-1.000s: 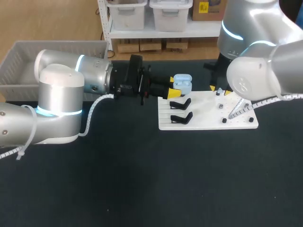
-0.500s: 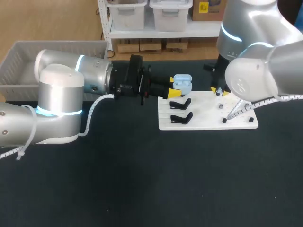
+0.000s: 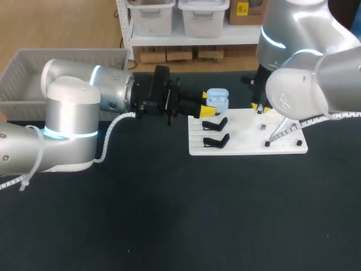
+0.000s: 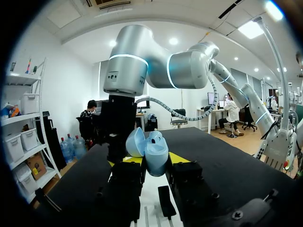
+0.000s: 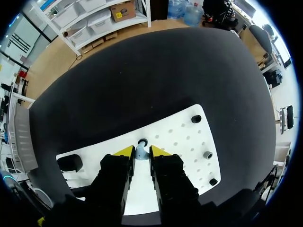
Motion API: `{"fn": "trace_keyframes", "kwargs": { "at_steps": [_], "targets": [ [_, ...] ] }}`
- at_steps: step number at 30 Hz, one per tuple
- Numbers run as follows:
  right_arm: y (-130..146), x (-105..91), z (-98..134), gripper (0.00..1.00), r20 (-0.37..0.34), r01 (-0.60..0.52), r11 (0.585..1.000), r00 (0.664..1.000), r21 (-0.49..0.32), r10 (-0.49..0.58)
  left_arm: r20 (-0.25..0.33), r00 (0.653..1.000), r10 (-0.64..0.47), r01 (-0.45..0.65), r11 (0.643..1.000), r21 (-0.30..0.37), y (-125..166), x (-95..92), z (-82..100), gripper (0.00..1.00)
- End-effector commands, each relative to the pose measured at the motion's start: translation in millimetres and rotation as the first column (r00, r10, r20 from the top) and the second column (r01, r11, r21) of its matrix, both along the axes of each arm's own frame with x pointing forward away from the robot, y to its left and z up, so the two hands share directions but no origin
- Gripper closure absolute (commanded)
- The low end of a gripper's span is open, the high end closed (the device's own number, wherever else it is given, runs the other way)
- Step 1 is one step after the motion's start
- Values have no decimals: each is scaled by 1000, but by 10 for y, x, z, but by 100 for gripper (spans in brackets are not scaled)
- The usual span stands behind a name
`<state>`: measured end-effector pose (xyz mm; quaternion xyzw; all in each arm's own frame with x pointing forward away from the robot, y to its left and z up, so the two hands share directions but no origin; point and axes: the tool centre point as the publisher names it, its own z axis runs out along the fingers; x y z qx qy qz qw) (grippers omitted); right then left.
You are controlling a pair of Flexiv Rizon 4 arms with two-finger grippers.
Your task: Pick up each earbud case from the left stands, insert the matching earbuds, close the lid, and place the case in the box.
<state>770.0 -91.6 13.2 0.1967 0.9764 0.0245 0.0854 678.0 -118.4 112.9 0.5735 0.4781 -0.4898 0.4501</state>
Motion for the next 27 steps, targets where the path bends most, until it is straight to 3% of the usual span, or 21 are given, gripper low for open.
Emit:
{"fn": "trace_keyframes", "kwargs": {
  "at_steps": [1,7,13,27],
  "targets": [
    [-15,-46,122,100,6,0,1000,1000,-1,0,0,1000,-1,1,1000,1,-4,6,-2,100],
    [-74,-142,450,100,40,3,1000,999,-2,-3,0,1000,-1,1,1000,1,-4,6,-2,100],
    [-83,-353,966,100,94,-34,999,995,-25,36,0,1000,-1,1,1000,1,-4,6,-2,100],
    [227,-854,1870,100,84,-174,985,982,22,171,0,1000,-1,1,1000,1,-4,6,-2,100]
  ]
}}
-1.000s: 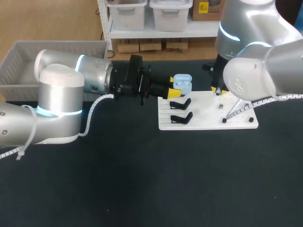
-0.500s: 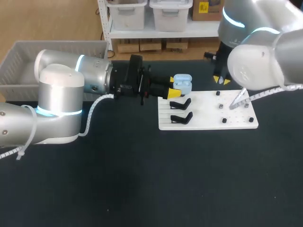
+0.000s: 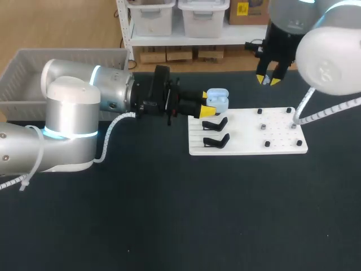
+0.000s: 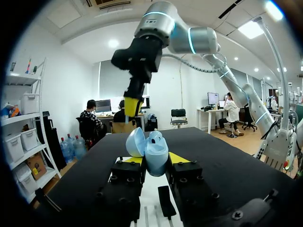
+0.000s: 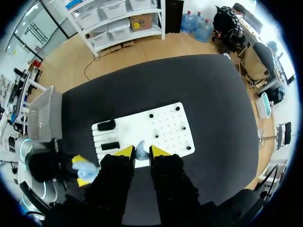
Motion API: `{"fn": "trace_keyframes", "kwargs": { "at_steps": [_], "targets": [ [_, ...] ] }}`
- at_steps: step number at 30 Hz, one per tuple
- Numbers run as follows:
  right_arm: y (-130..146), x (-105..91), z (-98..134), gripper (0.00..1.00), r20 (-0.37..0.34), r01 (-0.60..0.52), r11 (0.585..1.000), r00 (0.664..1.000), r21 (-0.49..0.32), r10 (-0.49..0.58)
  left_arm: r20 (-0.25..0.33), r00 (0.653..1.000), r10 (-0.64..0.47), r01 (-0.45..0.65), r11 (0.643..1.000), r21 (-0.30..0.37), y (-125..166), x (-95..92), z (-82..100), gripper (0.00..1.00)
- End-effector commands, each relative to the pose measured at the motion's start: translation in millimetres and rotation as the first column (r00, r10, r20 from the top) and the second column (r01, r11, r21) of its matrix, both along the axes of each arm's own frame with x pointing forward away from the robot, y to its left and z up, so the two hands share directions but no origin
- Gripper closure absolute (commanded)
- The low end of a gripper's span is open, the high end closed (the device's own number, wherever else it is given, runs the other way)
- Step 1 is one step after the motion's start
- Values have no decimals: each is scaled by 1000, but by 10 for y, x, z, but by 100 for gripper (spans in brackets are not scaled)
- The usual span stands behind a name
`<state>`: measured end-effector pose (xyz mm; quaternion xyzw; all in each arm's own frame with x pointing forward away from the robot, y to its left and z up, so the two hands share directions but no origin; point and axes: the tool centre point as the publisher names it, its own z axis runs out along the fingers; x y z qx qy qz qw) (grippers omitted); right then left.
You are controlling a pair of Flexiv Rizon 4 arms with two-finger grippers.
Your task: Pick up each earbud case from the left stands, insert the matching earbuds, close the lid, and place the case in the box.
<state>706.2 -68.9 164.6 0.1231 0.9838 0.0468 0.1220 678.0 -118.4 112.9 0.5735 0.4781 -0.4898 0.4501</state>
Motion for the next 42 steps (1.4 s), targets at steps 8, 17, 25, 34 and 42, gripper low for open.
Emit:
{"fn": "trace_keyframes", "kwargs": {
  "at_steps": [8,17,25,34,42],
  "targets": [
    [383,-413,464,100,13,-150,988,989,-21,150,0,1000,-1,1,1000,1,-4,6,-2,100],
    [523,-470,434,100,2,-179,984,984,-10,179,0,1000,-1,1,1000,1,-4,6,-2,100],
    [523,-470,434,100,2,-179,984,984,-10,179,0,1000,-1,1,1000,1,-4,6,-2,100],
    [651,-470,435,100,30,-295,955,955,-17,295,0,1000,-1,1,1000,1,-4,6,-2,100],
    [828,-520,388,100,7,-436,900,900,-8,436,0,1000,-1,1,1000,1,-4,6,-2,100]
  ]
}}
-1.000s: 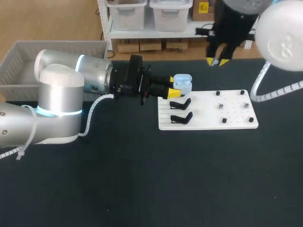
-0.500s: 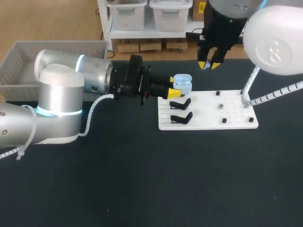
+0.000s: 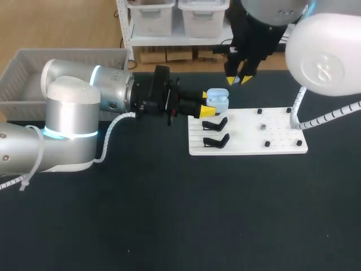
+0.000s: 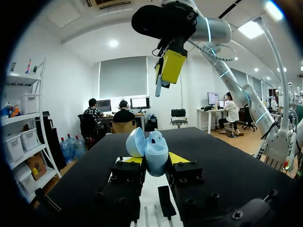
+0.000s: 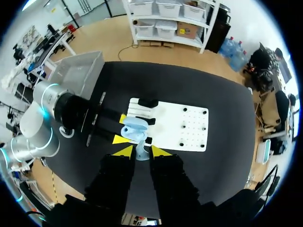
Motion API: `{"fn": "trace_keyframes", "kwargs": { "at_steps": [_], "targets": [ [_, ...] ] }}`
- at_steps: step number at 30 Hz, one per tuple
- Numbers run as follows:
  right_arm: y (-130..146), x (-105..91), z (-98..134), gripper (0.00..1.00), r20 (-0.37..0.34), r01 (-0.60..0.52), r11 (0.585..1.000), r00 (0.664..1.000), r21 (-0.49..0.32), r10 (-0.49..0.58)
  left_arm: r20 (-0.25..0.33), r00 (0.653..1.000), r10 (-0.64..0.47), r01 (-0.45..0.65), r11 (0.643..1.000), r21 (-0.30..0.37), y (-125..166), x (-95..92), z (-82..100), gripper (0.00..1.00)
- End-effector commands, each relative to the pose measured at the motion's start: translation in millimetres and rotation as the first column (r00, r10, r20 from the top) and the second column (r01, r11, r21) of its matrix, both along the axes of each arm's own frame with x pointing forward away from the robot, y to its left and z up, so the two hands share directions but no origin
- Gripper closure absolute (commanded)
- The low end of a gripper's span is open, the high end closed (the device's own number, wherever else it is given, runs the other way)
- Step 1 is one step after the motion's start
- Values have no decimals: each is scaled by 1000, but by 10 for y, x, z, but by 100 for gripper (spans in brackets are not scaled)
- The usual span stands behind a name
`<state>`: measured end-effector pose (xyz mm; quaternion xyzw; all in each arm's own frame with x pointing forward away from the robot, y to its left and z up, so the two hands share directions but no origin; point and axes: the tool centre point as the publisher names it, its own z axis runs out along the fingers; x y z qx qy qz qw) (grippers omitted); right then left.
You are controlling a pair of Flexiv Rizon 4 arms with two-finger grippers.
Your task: Pick up each earbud case from the left stands, insert the matching earbuds, close the lid, and place the case in the box.
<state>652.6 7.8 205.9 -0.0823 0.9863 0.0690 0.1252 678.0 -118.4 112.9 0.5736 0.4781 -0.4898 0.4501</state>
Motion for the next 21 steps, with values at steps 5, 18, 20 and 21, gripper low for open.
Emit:
{"fn": "trace_keyframes", "kwargs": {
  "at_steps": [5,18,20,21],
  "targets": [
    [164,-17,-88,100,-41,-115,993,993,-12,115,0,1000,-1,1,1000,1,-4,6,-2,100],
    [347,-27,-233,100,-72,-185,981,981,-58,181,0,1000,-1,1,1000,1,-4,6,-2,100],
    [354,-20,-245,100,-75,-185,981,981,-57,180,0,1000,-1,1,1000,1,-4,6,-2,100],
    [359,-20,-254,100,-76,-186,981,981,-59,181,0,1000,-1,1,1000,1,-4,6,-2,100]
  ]
}}
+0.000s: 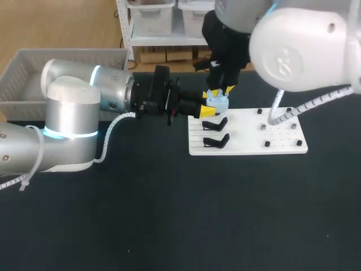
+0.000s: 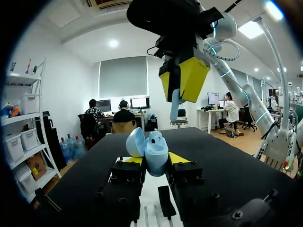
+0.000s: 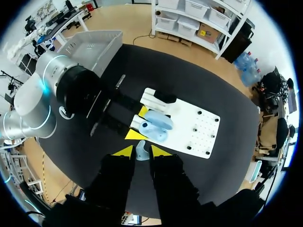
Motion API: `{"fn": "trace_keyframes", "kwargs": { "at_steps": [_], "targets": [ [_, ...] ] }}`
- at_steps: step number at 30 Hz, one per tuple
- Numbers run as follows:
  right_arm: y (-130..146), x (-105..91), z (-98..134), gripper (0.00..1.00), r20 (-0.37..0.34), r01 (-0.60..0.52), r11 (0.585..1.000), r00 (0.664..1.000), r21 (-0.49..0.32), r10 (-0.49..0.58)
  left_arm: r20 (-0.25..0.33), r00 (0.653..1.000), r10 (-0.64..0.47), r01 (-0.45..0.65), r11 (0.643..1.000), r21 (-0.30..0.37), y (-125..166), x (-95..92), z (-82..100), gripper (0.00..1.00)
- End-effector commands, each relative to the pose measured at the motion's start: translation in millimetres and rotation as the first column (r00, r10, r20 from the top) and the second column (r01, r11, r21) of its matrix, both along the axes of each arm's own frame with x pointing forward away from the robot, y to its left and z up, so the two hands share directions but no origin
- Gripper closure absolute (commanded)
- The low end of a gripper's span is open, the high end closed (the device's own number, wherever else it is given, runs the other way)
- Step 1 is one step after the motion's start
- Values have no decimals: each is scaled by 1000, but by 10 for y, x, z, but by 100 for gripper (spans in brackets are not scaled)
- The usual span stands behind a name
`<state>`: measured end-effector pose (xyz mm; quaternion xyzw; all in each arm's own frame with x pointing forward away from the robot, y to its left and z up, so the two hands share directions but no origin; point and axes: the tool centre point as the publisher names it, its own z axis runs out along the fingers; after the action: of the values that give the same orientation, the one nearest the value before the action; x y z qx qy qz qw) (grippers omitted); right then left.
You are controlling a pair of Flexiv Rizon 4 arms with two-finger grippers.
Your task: Pick up each earbud case from the left stands, insert the matching earbuds, close the lid, and place the case in the box.
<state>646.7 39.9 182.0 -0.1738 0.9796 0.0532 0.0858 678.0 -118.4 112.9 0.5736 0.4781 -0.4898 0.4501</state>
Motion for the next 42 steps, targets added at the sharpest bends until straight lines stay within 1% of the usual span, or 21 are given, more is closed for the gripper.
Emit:
{"fn": "trace_keyframes", "kwargs": {
  "at_steps": [1,27,42],
  "targets": [
    [45,39,-28,100,-10,-4,1000,1000,-9,4,0,1000,-1,1,1000,1,-4,6,-3,100],
    [65,124,-199,100,-35,-45,998,998,-45,43,0,1000,-1,1,1000,1,-4,6,-3,100],
    [32,173,-253,100,-42,-43,998,998,-56,41,0,1000,-1,1,1000,1,-4,6,-3,100]
  ]
}}
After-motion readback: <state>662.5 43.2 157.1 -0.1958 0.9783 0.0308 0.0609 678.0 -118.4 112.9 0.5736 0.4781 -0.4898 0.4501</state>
